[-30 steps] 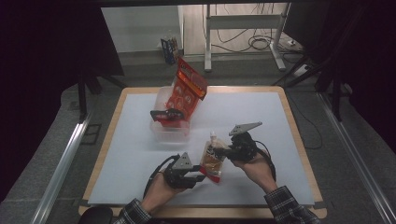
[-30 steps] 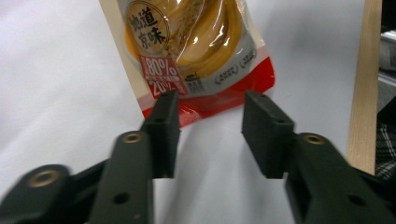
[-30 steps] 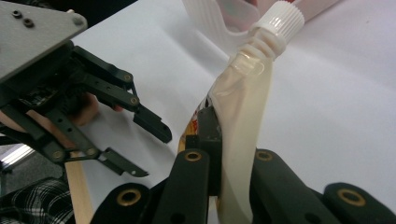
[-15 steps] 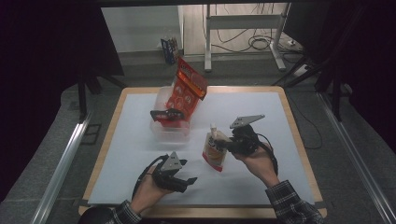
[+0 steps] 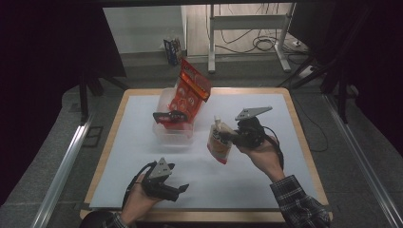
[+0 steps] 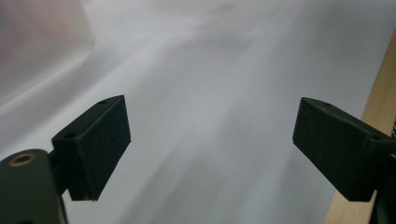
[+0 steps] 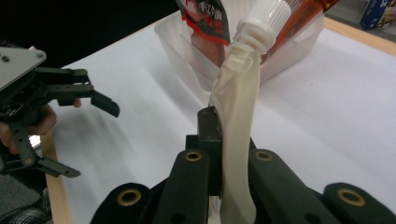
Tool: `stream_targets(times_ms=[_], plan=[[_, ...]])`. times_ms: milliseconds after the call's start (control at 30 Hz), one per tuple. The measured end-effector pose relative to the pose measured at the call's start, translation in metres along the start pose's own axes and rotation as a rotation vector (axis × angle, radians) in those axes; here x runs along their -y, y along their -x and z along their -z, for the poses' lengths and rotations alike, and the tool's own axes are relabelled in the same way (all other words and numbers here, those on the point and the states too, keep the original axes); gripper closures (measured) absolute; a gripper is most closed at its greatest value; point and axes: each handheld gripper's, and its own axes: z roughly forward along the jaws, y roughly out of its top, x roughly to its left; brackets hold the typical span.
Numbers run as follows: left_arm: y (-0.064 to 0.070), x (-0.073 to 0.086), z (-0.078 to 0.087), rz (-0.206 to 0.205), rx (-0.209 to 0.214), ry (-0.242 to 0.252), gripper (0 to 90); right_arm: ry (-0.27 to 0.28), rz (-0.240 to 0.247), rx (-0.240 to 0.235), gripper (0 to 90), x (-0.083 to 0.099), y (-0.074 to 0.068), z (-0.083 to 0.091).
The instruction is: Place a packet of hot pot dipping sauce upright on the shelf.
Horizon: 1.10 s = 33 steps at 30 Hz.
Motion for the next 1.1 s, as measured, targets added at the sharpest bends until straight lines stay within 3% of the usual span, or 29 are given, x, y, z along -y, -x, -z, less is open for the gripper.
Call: stream_targets(times_ms=[233, 500, 1100], plan=[[0.006, 0.011, 0.015, -0.023, -0.054, -0.009, 7.3, 0.004, 0.016, 0.017, 88.3, -0.014, 0.002, -0.003], [0.007, 0.019, 0.024, -0.003, -0.084, -0.003, 3.8, 0.003, 0.03, 0.019, 88.3, -0.032, 0.006, -0.008], [-0.002, 0.025, 0.034, 0.051, -0.099, 0.048, 0.3, -0.001, 0.068, -0.026, 88.3, -0.065, 0.008, -0.038]])
